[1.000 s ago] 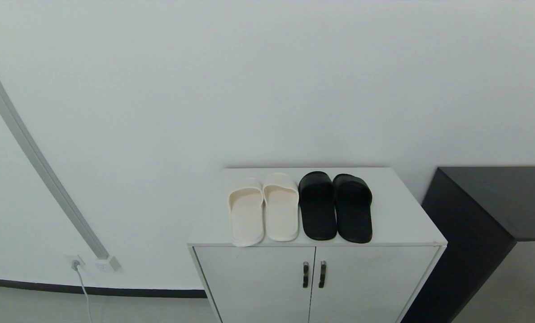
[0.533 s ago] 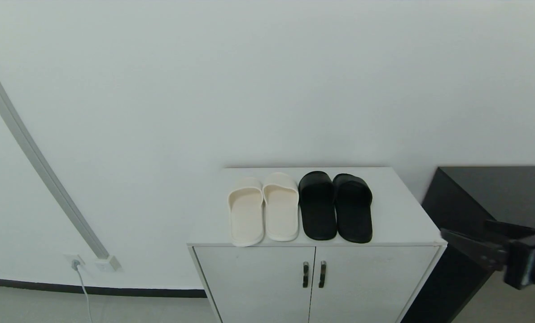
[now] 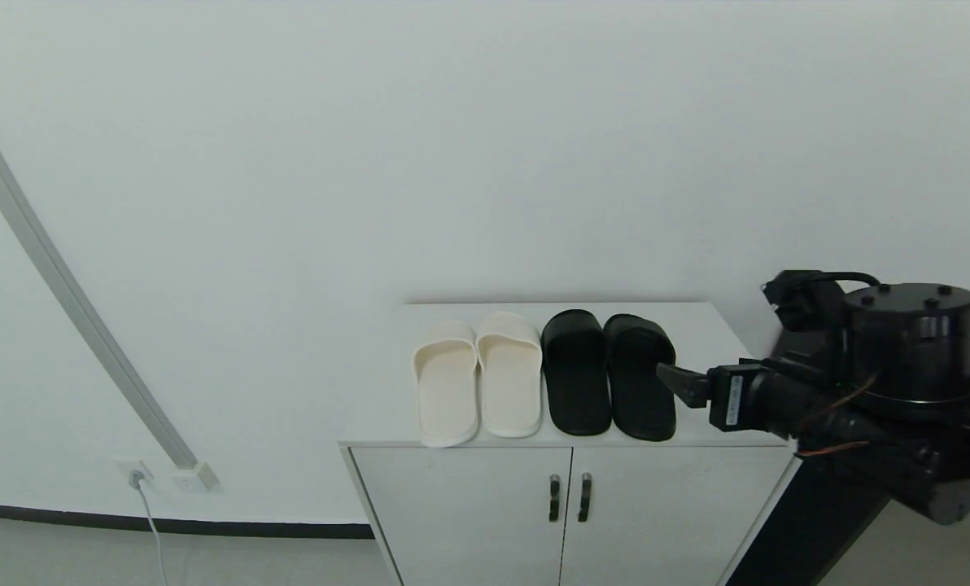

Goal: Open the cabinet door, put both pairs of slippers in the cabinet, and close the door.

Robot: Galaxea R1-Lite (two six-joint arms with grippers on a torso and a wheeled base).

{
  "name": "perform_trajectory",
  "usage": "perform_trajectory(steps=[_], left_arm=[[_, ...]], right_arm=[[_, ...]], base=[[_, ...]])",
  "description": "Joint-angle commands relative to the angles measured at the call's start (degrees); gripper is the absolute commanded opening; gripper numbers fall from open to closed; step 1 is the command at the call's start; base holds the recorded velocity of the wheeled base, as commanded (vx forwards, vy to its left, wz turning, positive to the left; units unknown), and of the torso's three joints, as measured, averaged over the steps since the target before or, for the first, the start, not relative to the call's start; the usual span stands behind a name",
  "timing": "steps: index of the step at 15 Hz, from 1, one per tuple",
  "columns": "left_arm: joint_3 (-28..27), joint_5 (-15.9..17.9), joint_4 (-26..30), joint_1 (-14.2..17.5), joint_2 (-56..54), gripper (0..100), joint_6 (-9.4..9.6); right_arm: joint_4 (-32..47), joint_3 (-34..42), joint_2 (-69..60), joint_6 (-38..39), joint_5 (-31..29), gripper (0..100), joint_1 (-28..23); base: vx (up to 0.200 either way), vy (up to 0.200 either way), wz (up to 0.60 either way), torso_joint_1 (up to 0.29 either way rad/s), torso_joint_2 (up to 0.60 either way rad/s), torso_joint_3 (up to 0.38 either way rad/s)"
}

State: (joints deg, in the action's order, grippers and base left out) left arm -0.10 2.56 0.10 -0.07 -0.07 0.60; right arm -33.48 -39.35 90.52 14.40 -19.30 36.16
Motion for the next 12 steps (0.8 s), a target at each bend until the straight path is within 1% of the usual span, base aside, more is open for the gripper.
perform_trajectory(steps=[1,3,4,7,8,9,12], left_arm=[[0.01,-0.01,-0.01,-0.01,0.07,0,0.02],[0.01,-0.01,-0.01,-0.01,0.07,0,0.02],[0.01,-0.01,-0.01,-0.01,0.07,0,0.02],[0.01,0.08,-0.01,-0.01,0.07,0,0.02],[0.01,0.08,-0.01,-0.01,0.07,0,0.02],[0.01,0.08,-0.01,-0.01,0.07,0,0.02],[0.01,0.08,-0.01,-0.01,0.07,0,0.02]], right_arm=[[-6.25,-3.19,12.32,0.02,-4.87,100,1.28],[-11.17,-5.65,17.5,-0.25,-7.6,100,1.99],[-11.79,-7.23,19.35,-0.25,-8.48,100,2.08],[-11.88,-13.91,26.73,-0.25,-11.99,100,1.99],[-11.88,-14.17,27.08,-0.25,-12.17,100,1.99],[-11.88,-17.78,30.33,-0.33,-12.69,100,1.9],[-11.52,-23.23,34.38,-0.86,-13.92,100,1.28]], base=[[0.0,0.0,0.0,0.0,0.0,0.0],[0.0,0.0,0.0,0.0,0.0,0.0],[0.0,0.0,0.0,0.0,0.0,0.0],[0.0,0.0,0.0,0.0,0.0,0.0],[0.0,0.0,0.0,0.0,0.0,0.0],[0.0,0.0,0.0,0.0,0.0,0.0],[0.0,0.0,0.0,0.0,0.0,0.0]])
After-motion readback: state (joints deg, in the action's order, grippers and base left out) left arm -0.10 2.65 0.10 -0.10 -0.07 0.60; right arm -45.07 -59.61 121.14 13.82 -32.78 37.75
